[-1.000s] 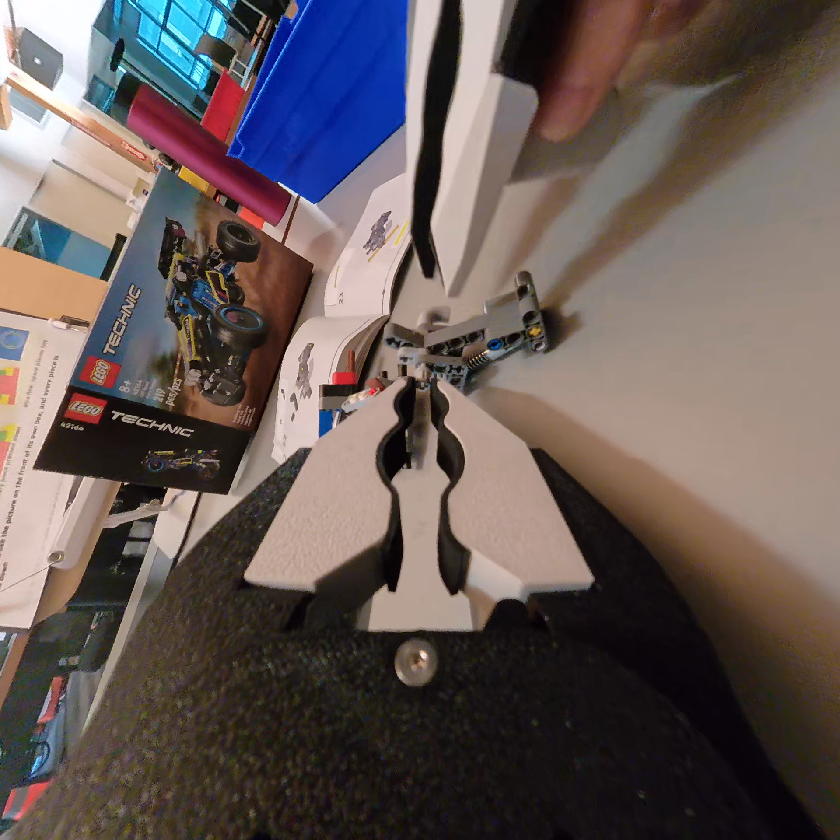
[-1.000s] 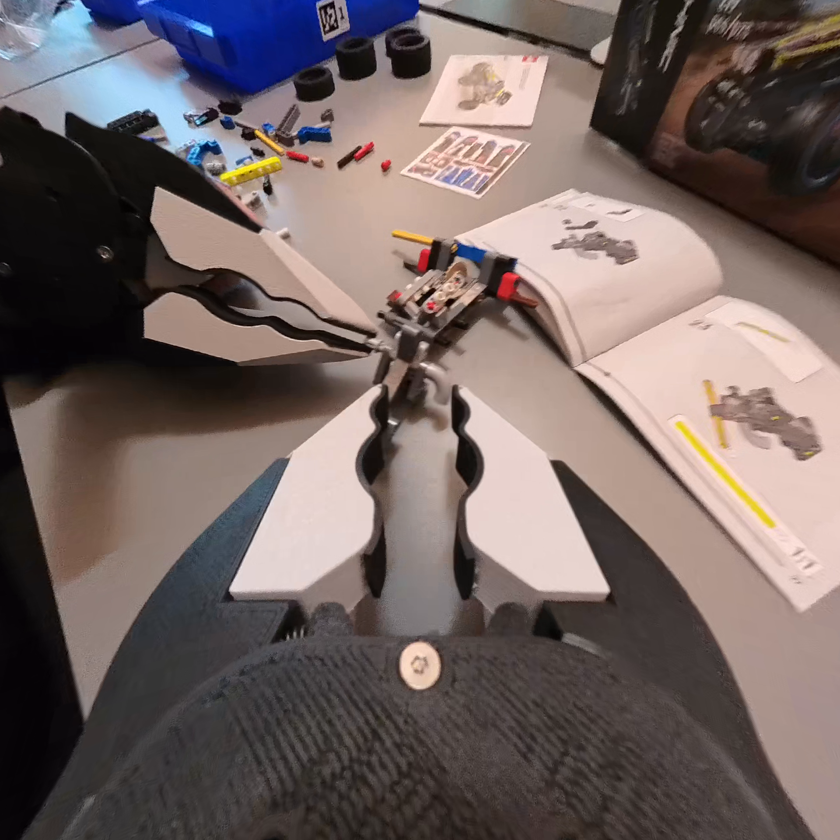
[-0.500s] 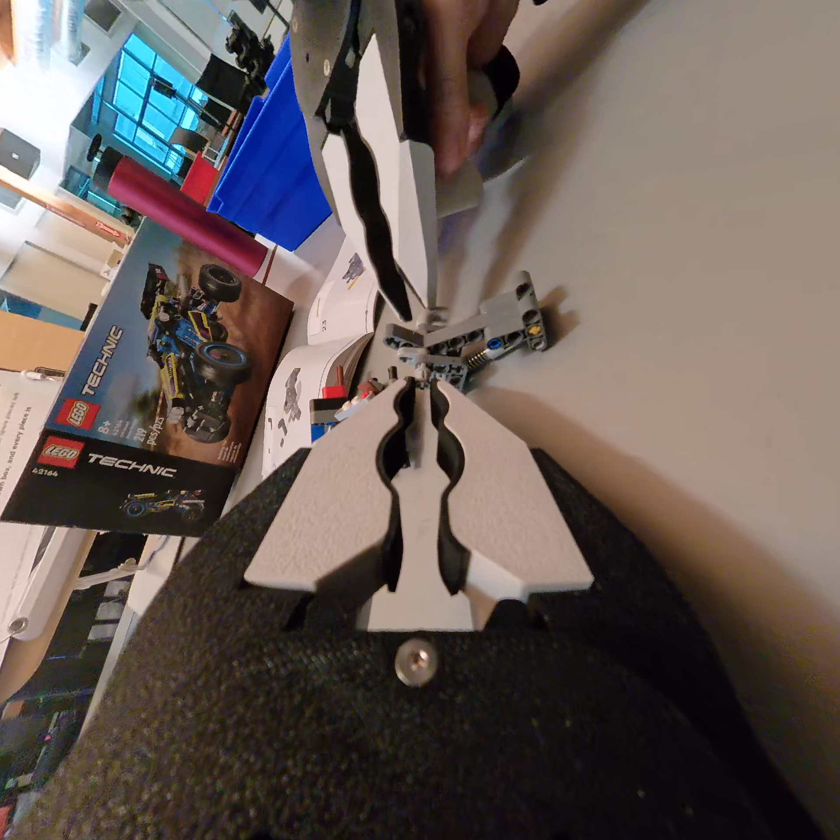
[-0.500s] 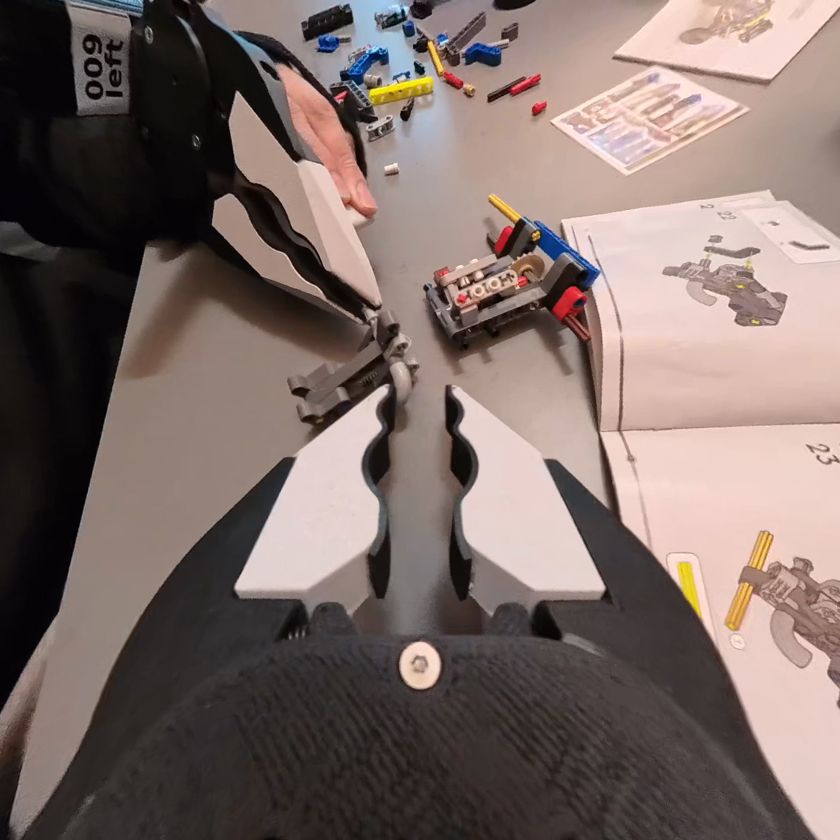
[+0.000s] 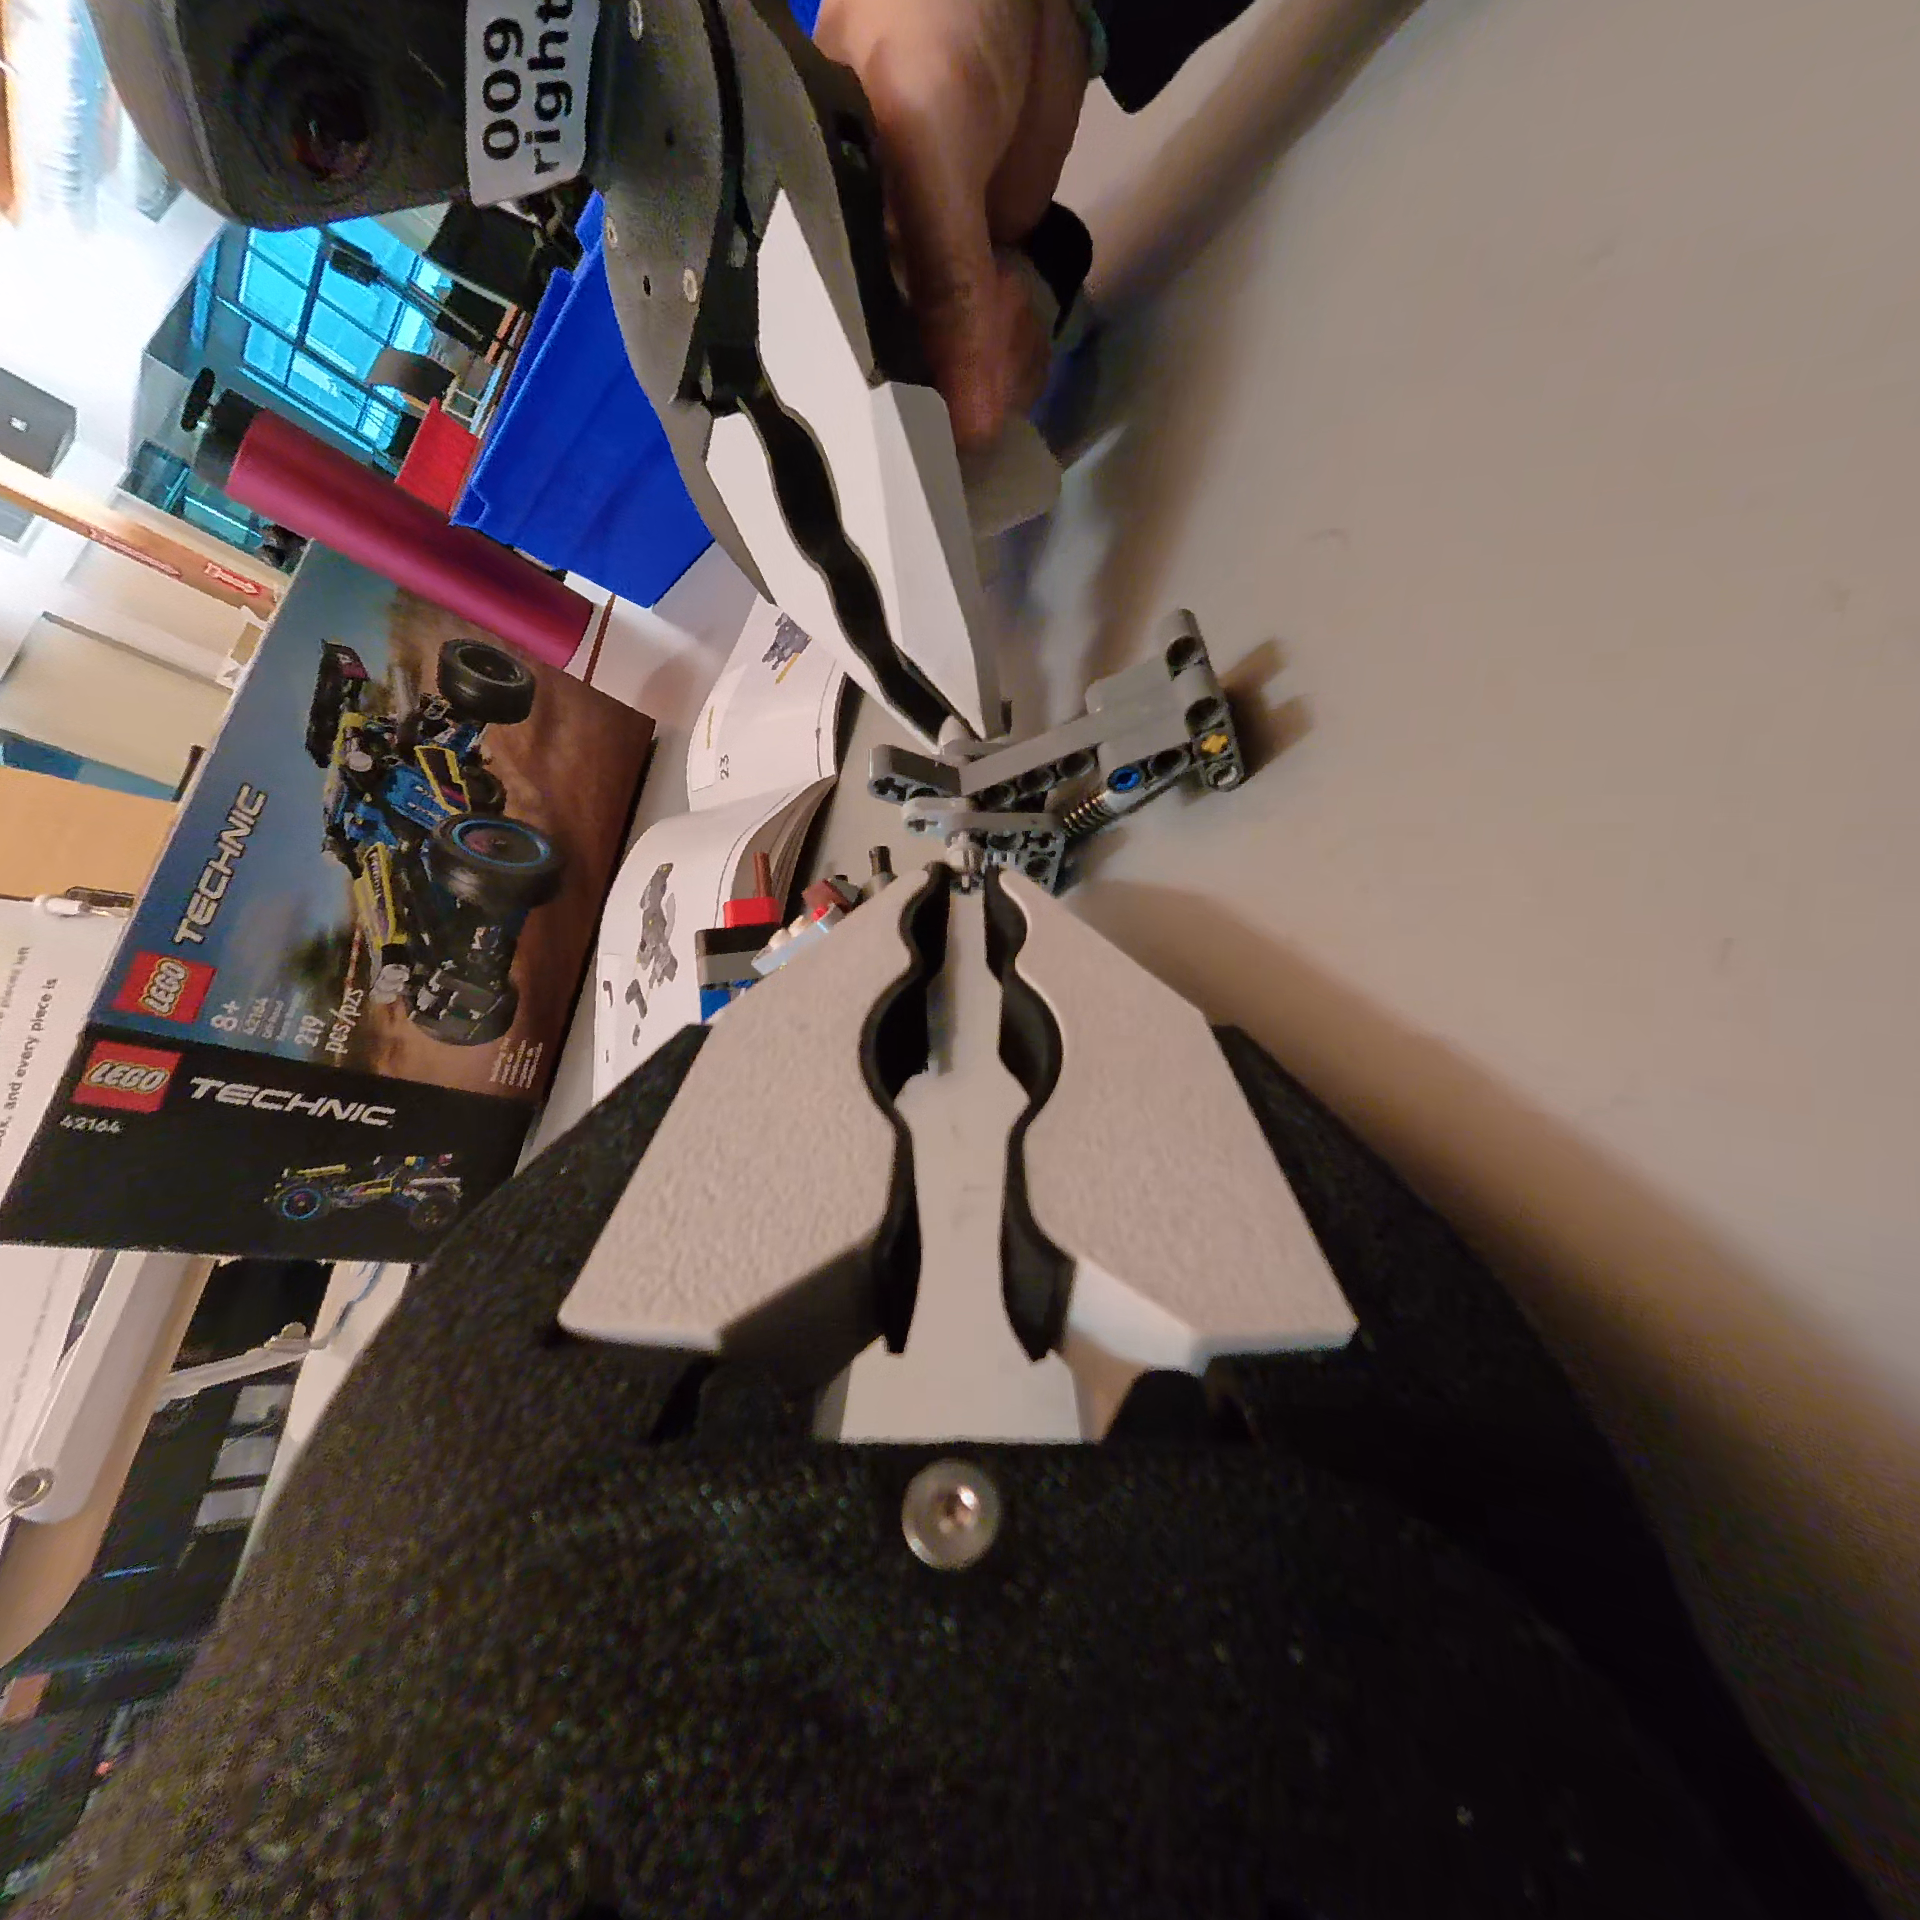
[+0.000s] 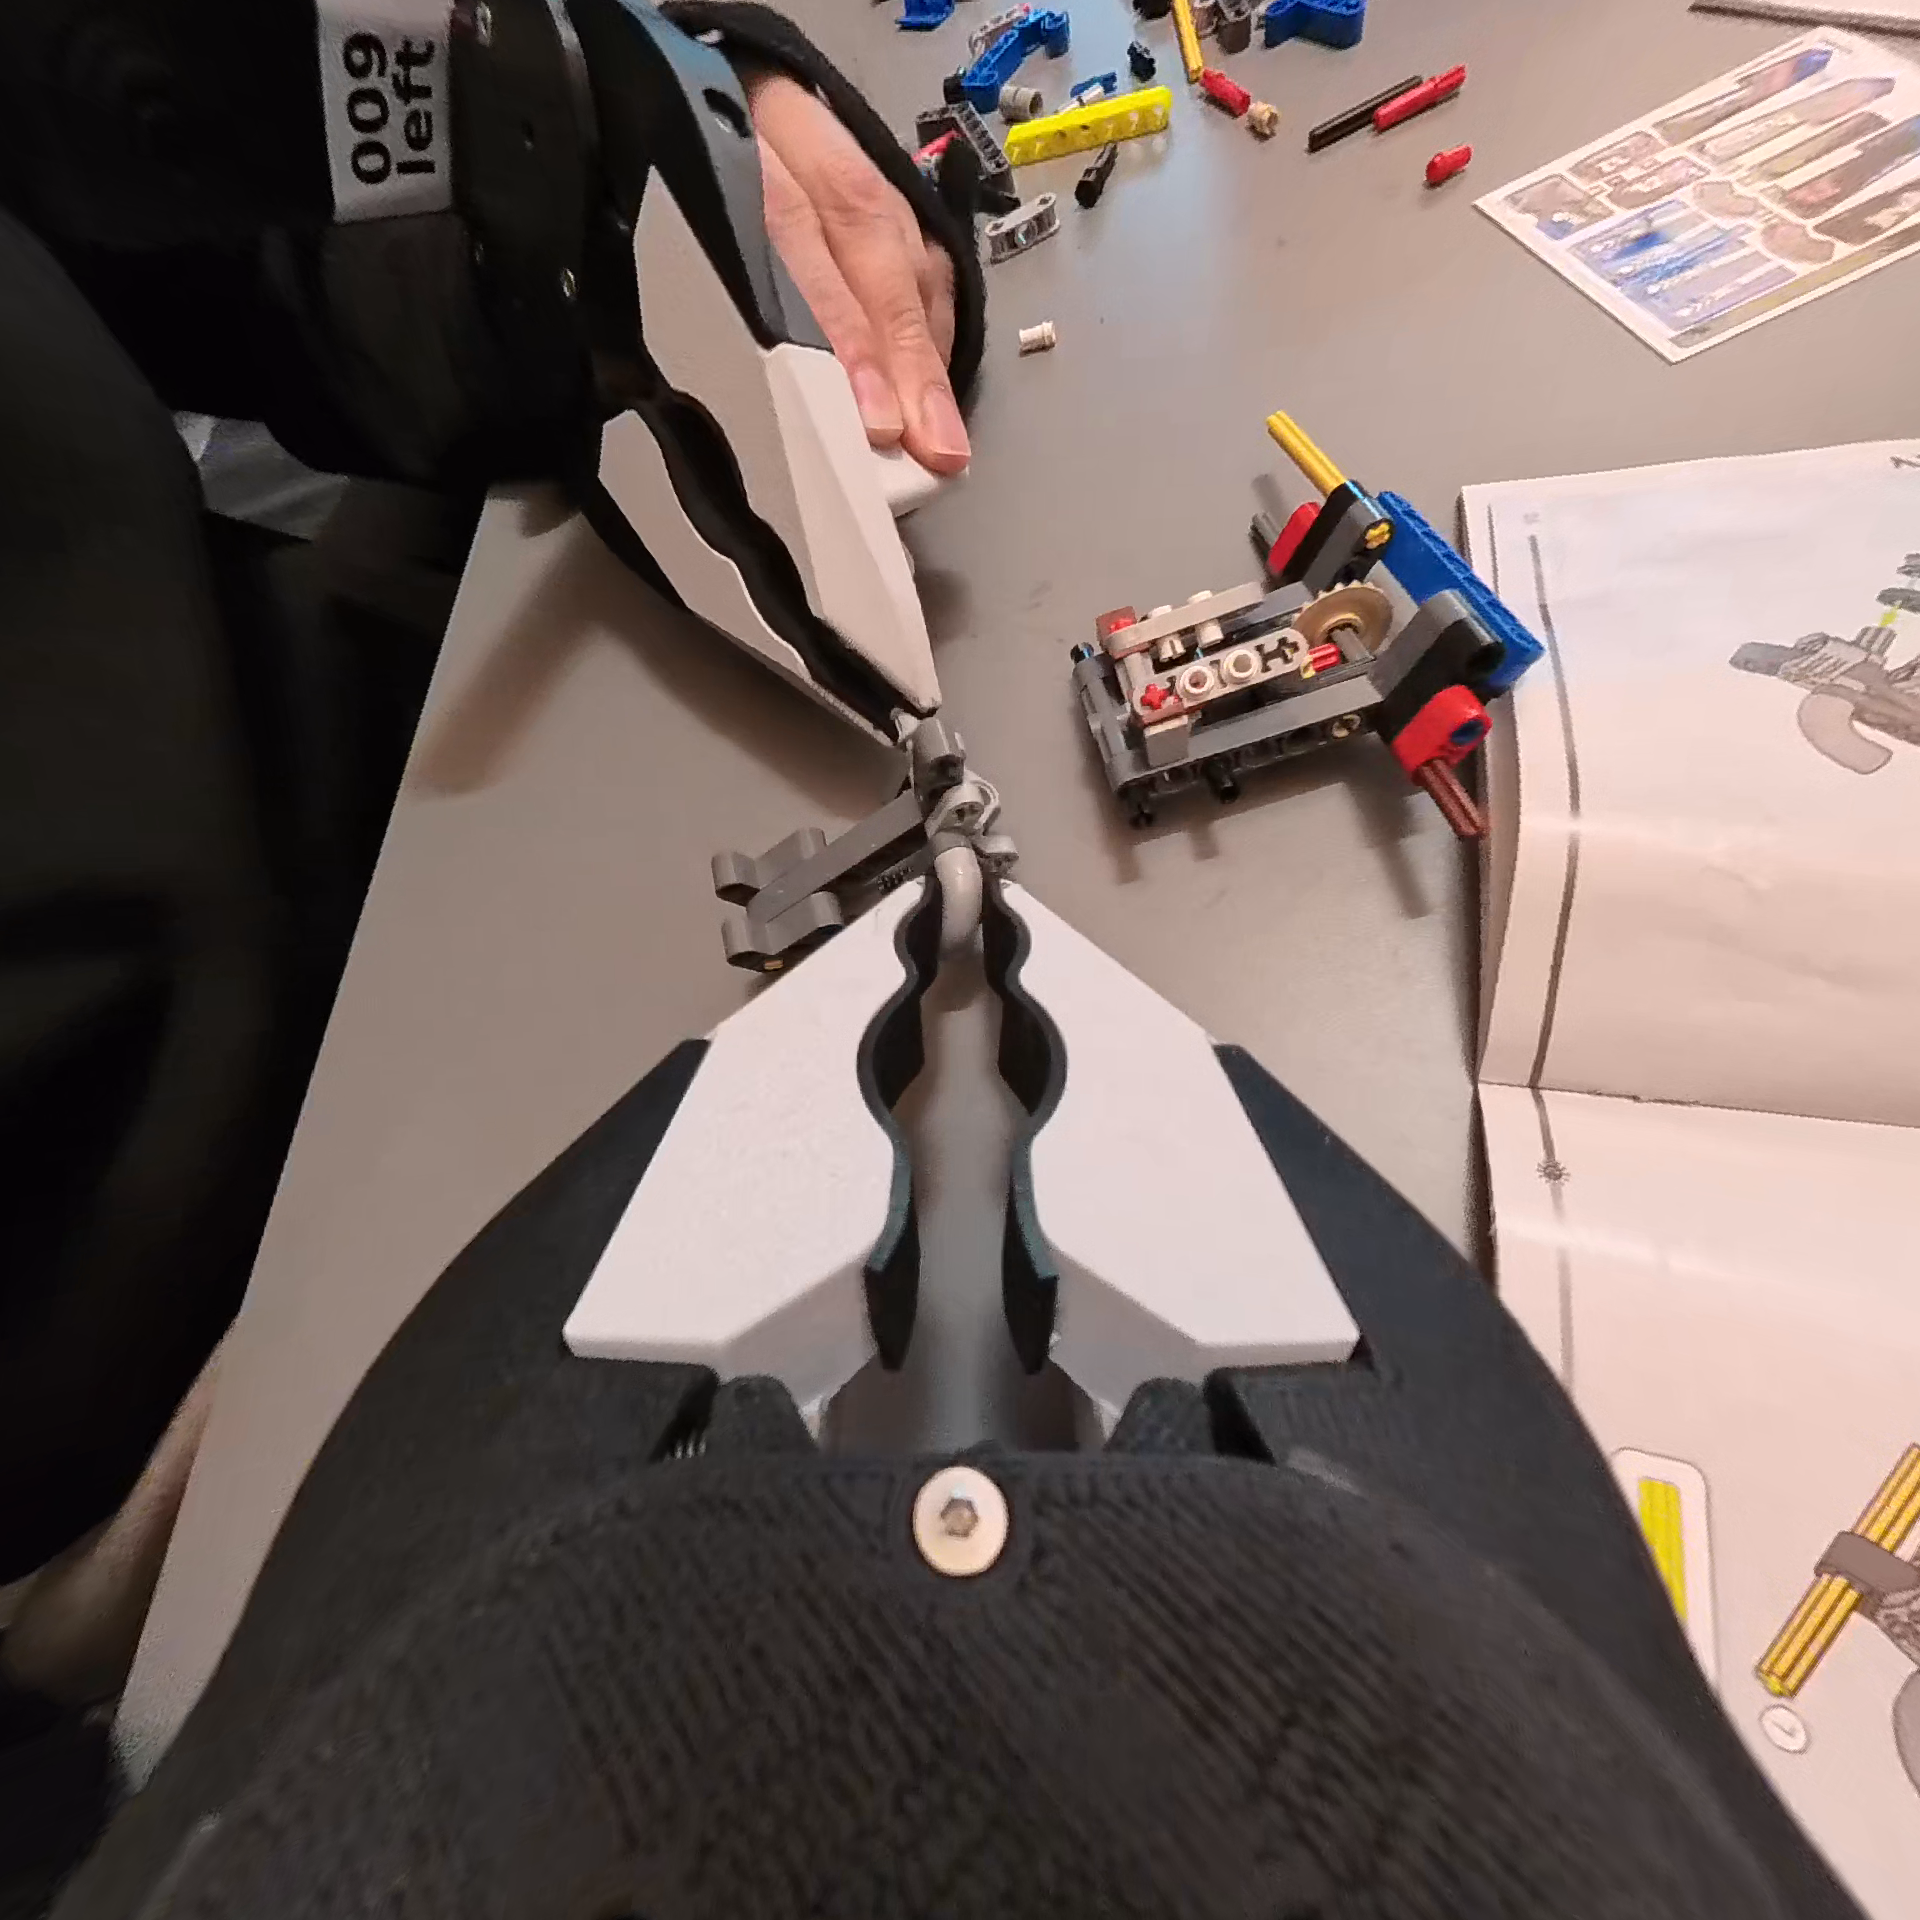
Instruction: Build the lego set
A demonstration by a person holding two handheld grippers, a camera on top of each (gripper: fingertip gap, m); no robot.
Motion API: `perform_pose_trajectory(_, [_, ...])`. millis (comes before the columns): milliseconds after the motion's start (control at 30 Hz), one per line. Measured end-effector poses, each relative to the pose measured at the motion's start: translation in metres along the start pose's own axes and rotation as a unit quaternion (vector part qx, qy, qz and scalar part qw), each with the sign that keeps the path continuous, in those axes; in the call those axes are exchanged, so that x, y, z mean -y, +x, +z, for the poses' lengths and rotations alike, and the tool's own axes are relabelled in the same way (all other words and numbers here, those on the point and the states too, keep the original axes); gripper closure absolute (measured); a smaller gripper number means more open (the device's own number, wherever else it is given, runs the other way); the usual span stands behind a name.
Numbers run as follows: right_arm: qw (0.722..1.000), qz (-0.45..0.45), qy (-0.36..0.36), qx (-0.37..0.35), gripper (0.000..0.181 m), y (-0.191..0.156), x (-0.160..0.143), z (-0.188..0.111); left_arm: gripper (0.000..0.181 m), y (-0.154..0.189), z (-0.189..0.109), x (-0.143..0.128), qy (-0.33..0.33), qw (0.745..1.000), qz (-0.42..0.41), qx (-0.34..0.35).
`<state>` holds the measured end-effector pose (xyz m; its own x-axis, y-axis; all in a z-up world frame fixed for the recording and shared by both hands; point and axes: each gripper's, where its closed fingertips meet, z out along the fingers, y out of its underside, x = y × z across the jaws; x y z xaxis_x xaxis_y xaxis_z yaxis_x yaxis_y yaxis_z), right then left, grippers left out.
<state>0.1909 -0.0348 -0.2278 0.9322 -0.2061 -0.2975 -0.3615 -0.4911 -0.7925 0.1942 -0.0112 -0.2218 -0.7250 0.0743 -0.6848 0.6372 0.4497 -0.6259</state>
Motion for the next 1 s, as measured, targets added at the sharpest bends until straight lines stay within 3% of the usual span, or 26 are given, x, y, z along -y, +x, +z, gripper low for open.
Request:
perform_pose_trajectory(367, [0.999,-0.044,-0.005,-0.026,0.175,0.001,0.001,0.003,0.178,0.0,0.002,0.001,-0.013,1.0,0.02,0.003])
perform_pose_trajectory(600, [0.999,-0.037,0.002,-0.031,0.175,0.001,0.001,0.001,0.177,-0.002,0.001,0.003,0.011,1.0,0.016,0.012])
perform_pose_trajectory(733, [0.982,-0.117,0.078,-0.13,0.175,0.01,0.022,-0.015,0.159,-0.02,-0.013,0.017,0.071,0.995,-0.064,0.027])
perform_pose_trajectory(833, [0.921,-0.256,0.136,-0.26,0.176,0.009,0.047,-0.034,0.15,-0.034,-0.023,0.02,0.095,0.988,-0.115,0.046])
perform_pose_trajectory(900, [0.844,-0.356,0.137,-0.378,0.176,0.006,0.062,-0.048,0.149,-0.039,-0.026,0.019,0.099,0.984,-0.135,0.053])
perform_pose_trajectory(1000, [0.731,-0.453,0.043,-0.508,0.176,0.008,0.063,-0.055,0.148,-0.043,-0.026,0.018,0.097,0.98,-0.166,0.053])
